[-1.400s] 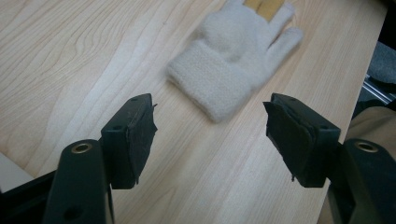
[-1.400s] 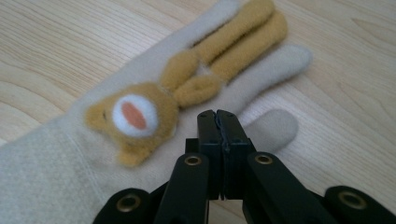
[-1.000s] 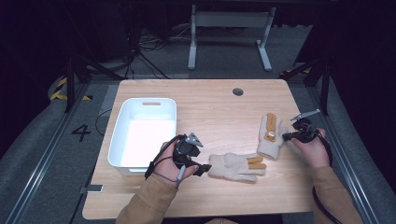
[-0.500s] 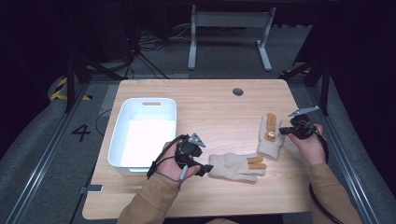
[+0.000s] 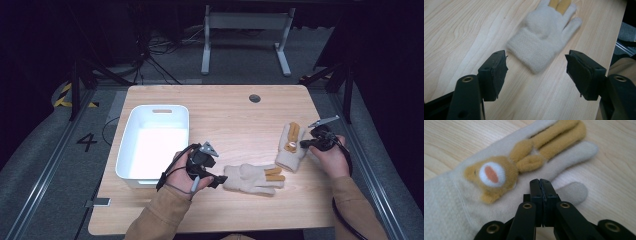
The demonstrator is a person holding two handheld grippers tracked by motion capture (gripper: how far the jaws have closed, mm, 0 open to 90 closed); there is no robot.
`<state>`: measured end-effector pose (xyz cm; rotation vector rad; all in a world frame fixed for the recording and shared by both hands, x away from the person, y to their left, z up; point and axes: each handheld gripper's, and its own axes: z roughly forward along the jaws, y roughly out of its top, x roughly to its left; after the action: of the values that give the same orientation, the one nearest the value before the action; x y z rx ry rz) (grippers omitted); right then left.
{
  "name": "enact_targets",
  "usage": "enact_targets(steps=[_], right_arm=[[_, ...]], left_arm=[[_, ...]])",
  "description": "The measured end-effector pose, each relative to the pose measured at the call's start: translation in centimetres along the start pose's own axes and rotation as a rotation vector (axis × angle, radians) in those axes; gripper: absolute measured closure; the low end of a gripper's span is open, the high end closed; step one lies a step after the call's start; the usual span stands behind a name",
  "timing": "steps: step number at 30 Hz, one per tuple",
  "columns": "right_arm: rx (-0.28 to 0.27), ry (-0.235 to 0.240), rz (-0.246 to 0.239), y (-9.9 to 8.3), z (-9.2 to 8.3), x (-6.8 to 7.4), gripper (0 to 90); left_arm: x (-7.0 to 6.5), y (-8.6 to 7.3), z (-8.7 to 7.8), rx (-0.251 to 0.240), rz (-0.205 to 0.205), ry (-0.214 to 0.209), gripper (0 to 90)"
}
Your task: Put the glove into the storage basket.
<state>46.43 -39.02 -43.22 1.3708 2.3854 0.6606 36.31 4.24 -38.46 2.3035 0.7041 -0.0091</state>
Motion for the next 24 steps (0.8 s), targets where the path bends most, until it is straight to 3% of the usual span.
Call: enact_targets(steps=[13,24], right_arm=[[0.054,0.007,0.065,-3.9,-2.8,-0.3,89.1],[0.15,0.047,0.036,-4.8,-3.9,1.2,89.0]], left_arm=[[-0.6,2.3,1.5,0.001,0.069,-0.054,33.3],[-0.8,3.2,1.9,-0.003,0.096,-0.074,33.2]])
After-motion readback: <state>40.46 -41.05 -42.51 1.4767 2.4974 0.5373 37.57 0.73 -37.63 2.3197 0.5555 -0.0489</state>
